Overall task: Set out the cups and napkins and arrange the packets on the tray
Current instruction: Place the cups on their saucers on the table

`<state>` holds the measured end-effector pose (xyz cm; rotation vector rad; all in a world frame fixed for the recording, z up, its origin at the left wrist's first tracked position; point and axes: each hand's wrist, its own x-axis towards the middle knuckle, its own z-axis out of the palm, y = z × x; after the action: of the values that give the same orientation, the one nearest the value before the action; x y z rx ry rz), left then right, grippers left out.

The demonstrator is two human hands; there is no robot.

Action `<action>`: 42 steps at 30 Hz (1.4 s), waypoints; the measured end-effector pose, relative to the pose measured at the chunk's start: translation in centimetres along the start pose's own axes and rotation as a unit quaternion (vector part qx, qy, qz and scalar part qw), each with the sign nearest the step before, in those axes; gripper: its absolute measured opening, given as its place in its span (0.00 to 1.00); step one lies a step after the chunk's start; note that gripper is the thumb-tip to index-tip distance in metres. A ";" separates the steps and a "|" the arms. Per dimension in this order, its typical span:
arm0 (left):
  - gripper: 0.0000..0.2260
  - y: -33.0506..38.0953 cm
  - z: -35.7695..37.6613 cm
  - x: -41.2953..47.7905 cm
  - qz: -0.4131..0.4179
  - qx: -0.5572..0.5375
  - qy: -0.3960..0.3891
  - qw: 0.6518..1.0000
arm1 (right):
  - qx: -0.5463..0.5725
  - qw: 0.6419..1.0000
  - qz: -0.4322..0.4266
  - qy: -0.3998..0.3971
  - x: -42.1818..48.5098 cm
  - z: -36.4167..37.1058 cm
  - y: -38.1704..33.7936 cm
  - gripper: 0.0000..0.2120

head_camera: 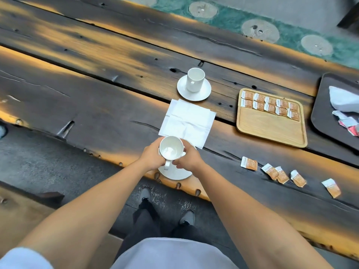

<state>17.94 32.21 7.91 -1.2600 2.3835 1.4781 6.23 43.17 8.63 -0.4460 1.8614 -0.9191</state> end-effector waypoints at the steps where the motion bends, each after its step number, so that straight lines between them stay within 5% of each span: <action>1: 0.33 0.0 0.6 -0.3 -0.003 0.003 -0.001 1.000 | -0.004 1.000 0.005 -0.002 -0.3 -0.2 0.5 0.39; 42: 0.31 -1.0 3.2 2.6 -0.047 0.004 -0.072 0.996 | -0.026 0.994 0.099 0.046 1.1 -0.2 2.3 0.39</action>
<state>15.81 32.90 4.28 -1.2005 2.2061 1.4773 5.79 44.07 6.26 -0.2485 1.9768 -0.7685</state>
